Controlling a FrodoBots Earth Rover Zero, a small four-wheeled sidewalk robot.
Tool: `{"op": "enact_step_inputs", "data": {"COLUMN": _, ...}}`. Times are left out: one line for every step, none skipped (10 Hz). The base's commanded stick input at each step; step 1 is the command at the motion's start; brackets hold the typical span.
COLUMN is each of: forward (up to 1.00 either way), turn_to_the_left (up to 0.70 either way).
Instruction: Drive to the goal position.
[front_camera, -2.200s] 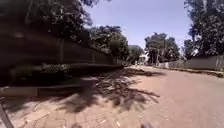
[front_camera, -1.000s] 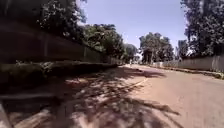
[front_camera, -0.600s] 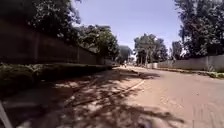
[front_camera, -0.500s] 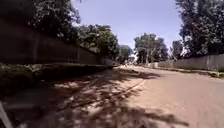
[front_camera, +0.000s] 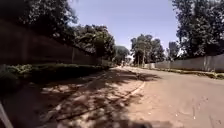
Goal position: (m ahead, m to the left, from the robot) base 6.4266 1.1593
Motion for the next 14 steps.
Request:
{"op": "enact_step_inputs", "data": {"forward": 0.7, "turn_to_the_left": 0.0}}
{"op": "enact_step_inputs", "data": {"forward": 0.7, "turn_to_the_left": 0.0}}
{"op": "enact_step_inputs", "data": {"forward": 0.7, "turn_to_the_left": 0.0}}
{"op": "enact_step_inputs", "data": {"forward": 0.7, "turn_to_the_left": 0.0}}
{"op": "enact_step_inputs", "data": {"forward": 0.7, "turn_to_the_left": -0.09}}
{"op": "enact_step_inputs", "data": {"forward": 0.7, "turn_to_the_left": -0.25}}
{"op": "enact_step_inputs", "data": {"forward": 0.7, "turn_to_the_left": -0.28}}
{"op": "enact_step_inputs", "data": {"forward": 0.7, "turn_to_the_left": -0.11}}
{"op": "enact_step_inputs", "data": {"forward": 0.7, "turn_to_the_left": 0.0}}
{"op": "enact_step_inputs", "data": {"forward": 0.7, "turn_to_the_left": 0.0}}
{"op": "enact_step_inputs", "data": {"forward": 0.7, "turn_to_the_left": 0.0}}
{"op": "enact_step_inputs", "data": {"forward": 0.7, "turn_to_the_left": 0.0}}
{"op": "enact_step_inputs", "data": {"forward": 0.7, "turn_to_the_left": -0.35}}
{"op": "enact_step_inputs", "data": {"forward": 0.7, "turn_to_the_left": -0.35}}
